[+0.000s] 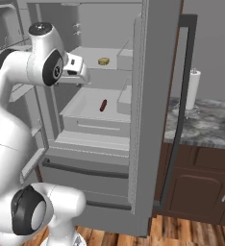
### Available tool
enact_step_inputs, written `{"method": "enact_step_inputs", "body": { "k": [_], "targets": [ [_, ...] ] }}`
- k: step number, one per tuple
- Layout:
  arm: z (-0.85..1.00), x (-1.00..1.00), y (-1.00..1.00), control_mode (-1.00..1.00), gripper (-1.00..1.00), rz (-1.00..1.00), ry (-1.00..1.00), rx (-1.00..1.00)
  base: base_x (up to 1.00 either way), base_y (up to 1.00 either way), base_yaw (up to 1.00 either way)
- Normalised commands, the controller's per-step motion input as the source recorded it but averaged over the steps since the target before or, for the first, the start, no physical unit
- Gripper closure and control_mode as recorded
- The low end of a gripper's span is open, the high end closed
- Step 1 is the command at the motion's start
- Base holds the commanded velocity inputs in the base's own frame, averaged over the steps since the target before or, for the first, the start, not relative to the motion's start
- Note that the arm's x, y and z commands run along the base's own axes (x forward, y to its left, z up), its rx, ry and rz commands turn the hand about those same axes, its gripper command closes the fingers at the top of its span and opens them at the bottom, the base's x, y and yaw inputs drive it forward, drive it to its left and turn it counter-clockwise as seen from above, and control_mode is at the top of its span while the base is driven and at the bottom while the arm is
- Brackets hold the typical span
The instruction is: Retrieve the sausage and cheese from the fridge and place them on the cutting board on the counter.
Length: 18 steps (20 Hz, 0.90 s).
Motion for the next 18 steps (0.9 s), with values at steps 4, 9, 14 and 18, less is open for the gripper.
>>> {"method": "enact_step_inputs", "body": {
  "k": [4, 9, 14, 18],
  "targets": [
    [0.00, 0.00, 0.00, 1.00, -1.00, 0.00, 0.00, 0.00, 0.46, 0.00, 0.00],
    [0.00, 0.00, 0.00, 1.00, -1.00, 0.00, 0.00, 0.00, 0.83, 0.06, 0.00],
    [0.00, 0.00, 0.00, 1.00, -1.00, 0.00, 0.00, 0.00, 0.66, 0.00, 0.00],
    [0.00, 0.00, 0.00, 1.00, -1.00, 0.00, 0.00, 0.00, 0.60, 0.00, 0.00]
  ]
}}
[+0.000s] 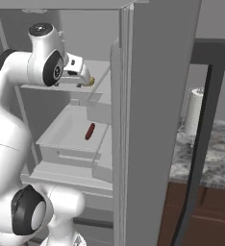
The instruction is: Retrieve the sausage and cheese from the fridge and place them on the cutting board on the counter.
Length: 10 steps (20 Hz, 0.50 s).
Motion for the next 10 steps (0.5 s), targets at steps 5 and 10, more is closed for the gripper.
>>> {"method": "enact_step_inputs", "body": {
  "k": [5, 10],
  "targets": [
    [0.00, 0.00, 0.00, 1.00, -1.00, 0.00, 0.00, 0.00, 0.50, -0.04, -0.02],
    [0.00, 0.39, -0.07, -1.00, -1.00, -0.09, 0.00, 0.00, 0.09, -0.04, -0.01]
  ]
}}
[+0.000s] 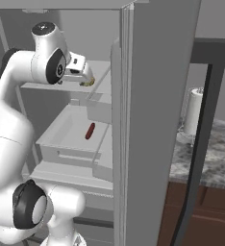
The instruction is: Retrieve the sausage and cheese from the fridge and place them on the cutting board on the counter.
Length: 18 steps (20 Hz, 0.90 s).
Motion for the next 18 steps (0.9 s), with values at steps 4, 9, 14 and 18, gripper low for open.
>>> {"method": "enact_step_inputs", "body": {
  "k": [4, 9, 14, 18],
  "targets": [
    [0.00, 0.57, 0.00, -1.00, -1.00, -0.16, 0.00, 0.00, 0.00, 0.00, 0.00],
    [0.00, 0.41, -0.02, -1.00, -1.00, -0.16, 0.00, 0.00, 0.00, 0.00, 0.00],
    [0.00, 0.52, -0.03, -1.00, -1.00, -0.13, 0.05, 0.00, 0.00, 0.00, 0.00],
    [-0.04, 0.50, -0.18, -1.00, -1.00, -0.07, 0.07, 0.00, 0.00, 0.00, 0.00]
  ]
}}
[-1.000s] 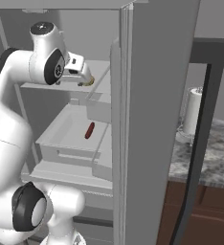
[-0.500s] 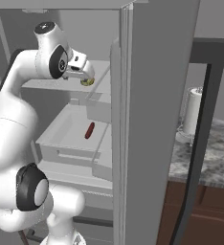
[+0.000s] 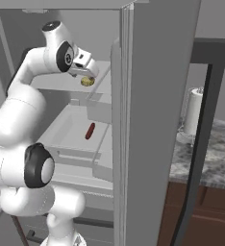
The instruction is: Retrieve the sausage and cheese from the fridge and place them on the cutting board on the counter.
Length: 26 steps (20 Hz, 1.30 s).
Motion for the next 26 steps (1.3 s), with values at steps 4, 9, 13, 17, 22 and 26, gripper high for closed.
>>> {"method": "enact_step_inputs", "body": {
  "k": [4, 9, 13, 17, 22, 26],
  "targets": [
    [-0.09, 0.44, -0.27, -1.00, -1.00, -0.03, 0.10, 0.00, 0.00, 0.00, 0.00],
    [-0.29, 0.28, -0.07, -1.00, -1.00, -0.02, 0.05, 0.00, 0.00, 0.00, 0.00],
    [-0.39, -0.01, 0.00, -1.00, -1.00, -0.02, 0.01, 0.00, 0.00, 0.00, 0.00],
    [-0.19, -0.22, 0.00, -1.00, -1.00, -0.03, 0.00, 0.00, 0.00, 0.00, 0.00],
    [-0.38, -0.46, 0.02, -1.00, -1.00, -0.03, 0.00, 0.00, 0.00, 0.00, 0.00],
    [-0.63, 0.15, 0.38, -1.00, -1.00, 0.00, 0.02, 0.02, 0.00, 0.00, 0.00]
  ]
}}
